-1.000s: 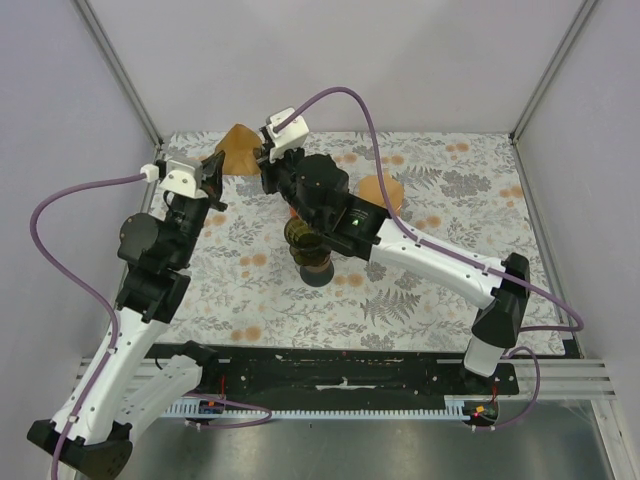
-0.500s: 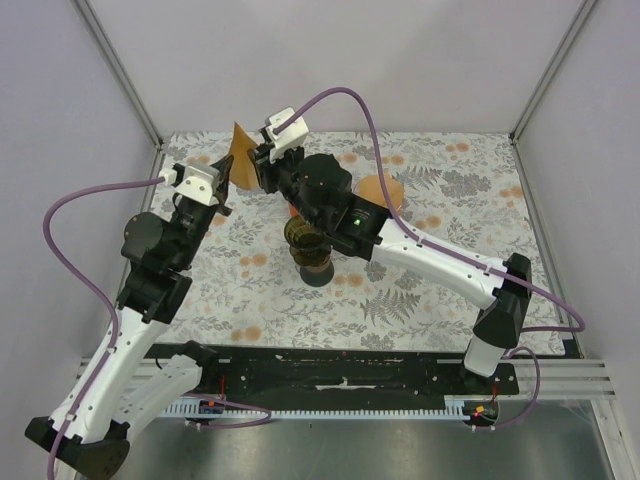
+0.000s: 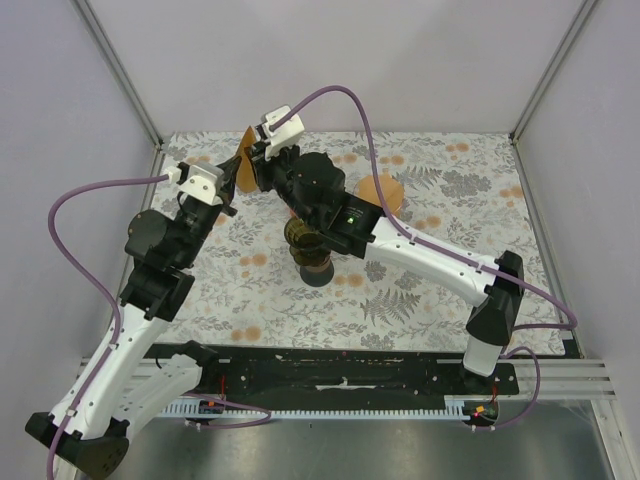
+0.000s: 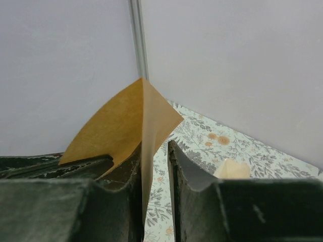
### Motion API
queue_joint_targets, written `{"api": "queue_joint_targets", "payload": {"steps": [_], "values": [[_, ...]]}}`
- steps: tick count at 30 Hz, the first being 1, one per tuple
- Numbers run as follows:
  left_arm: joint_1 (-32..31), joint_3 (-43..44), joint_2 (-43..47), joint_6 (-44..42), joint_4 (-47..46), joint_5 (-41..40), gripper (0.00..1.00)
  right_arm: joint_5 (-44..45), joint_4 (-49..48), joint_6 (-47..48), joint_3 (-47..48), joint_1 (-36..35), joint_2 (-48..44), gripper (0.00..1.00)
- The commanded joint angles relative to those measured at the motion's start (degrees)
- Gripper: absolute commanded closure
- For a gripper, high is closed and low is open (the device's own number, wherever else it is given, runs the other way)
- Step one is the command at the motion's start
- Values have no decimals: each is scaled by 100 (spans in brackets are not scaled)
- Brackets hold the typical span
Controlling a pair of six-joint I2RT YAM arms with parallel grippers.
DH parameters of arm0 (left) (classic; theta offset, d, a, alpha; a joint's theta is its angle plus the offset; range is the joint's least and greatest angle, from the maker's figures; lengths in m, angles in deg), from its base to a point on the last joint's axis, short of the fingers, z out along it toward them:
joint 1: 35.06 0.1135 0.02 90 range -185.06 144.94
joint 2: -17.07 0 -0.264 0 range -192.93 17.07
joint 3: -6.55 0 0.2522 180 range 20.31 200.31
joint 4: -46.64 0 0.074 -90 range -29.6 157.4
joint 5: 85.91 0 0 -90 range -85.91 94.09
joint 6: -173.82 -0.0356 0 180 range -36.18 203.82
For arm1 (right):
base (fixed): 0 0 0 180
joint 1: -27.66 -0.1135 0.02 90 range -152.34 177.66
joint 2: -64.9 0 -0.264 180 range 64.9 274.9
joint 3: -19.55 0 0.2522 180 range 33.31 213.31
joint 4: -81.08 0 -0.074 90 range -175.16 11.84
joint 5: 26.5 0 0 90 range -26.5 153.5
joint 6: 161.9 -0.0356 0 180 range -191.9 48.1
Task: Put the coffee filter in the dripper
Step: Place the coffee filter in the coffee dripper.
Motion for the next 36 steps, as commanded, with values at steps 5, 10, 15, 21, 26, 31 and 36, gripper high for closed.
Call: {"api": "queue_joint_targets", "payload": {"steps": [5,10,15,21,26,31,36], "values": [[-59,109,52,-489,-330,-435,98,1015,-450,384,9,137,-83,97],[-41,145,87,-886,-321,-708,98,1183,-399,455,-194,340,-285,100],[-59,145,87,-729,-251,-375,98,903,-188,402,-125,384,-286,100],[-50,171,43,-815,-128,-461,98,928,410,367,-36,480,-390,100],[-50,259,17,-869,30,195,98,403,665,393,68,577,-479,100],[-50,338,-89,131,241,768,83,-134,1867,7,640,665,-338,100],[-41,566,-167,800,583,1032,65,-758,3781,-608,1324,1007,-286,100]]}}
